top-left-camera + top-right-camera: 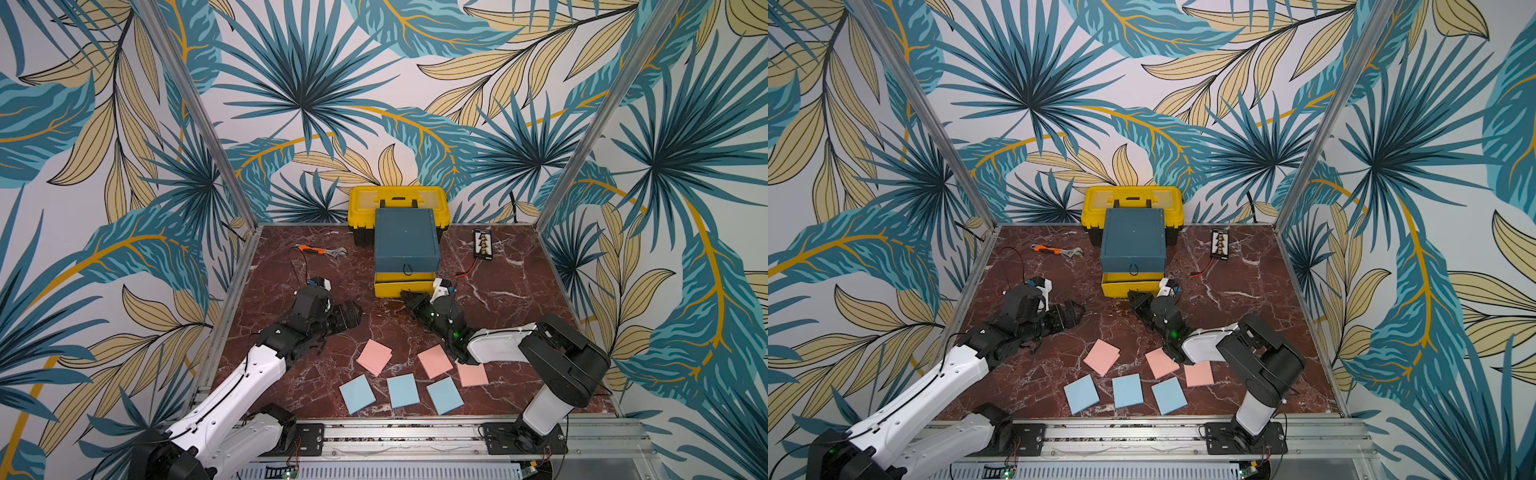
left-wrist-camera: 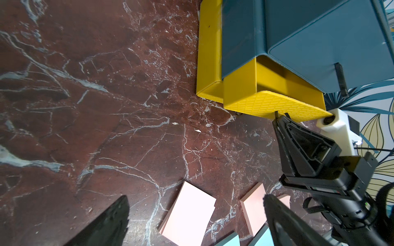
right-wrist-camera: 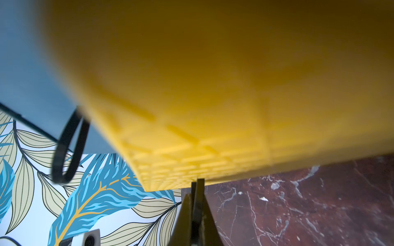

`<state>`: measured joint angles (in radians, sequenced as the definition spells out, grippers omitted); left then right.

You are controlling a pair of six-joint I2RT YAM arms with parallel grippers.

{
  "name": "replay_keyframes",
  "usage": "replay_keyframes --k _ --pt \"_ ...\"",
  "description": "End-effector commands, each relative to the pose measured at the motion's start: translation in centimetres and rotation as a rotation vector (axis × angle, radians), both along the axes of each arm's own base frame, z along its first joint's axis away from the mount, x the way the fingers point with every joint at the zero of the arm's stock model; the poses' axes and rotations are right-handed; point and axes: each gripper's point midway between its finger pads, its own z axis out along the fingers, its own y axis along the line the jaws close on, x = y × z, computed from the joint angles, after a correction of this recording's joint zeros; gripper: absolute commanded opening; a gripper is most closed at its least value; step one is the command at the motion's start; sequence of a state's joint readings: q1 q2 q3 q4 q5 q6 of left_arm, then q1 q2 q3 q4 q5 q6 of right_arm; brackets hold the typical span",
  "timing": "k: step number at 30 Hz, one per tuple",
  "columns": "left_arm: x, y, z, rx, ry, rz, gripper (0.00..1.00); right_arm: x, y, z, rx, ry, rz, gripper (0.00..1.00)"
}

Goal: Please put the sticky notes in the drawer by color
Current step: Open the drawer in the storage box.

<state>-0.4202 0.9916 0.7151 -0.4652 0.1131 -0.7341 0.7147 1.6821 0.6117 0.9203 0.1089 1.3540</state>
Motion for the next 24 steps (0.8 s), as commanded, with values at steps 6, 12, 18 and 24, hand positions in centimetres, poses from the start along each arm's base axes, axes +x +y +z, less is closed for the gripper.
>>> replay_keyframes --k 6,12,18,24 --pt "0.5 0.4 1.0 0.029 -0.01 0.004 1.0 -2.6 -0.4 0.0 -0.009 -0.006 0.002 0.09" --pt "0.6 0.4 1.0 0.024 -0.009 0.008 1.0 -3.2 0.2 0.1 0.007 -0.007 0.002 0.09" --pt "0.5 0.8 0.8 0.055 0.005 0.014 1.0 -4.2 0.9 -0.2 0.004 0.001 0.015 0.09" --pt "0.5 0.8 0.7 0.065 0.009 0.007 1.0 -5.1 1.1 -0.2 0.01 0.003 0.016 0.1"
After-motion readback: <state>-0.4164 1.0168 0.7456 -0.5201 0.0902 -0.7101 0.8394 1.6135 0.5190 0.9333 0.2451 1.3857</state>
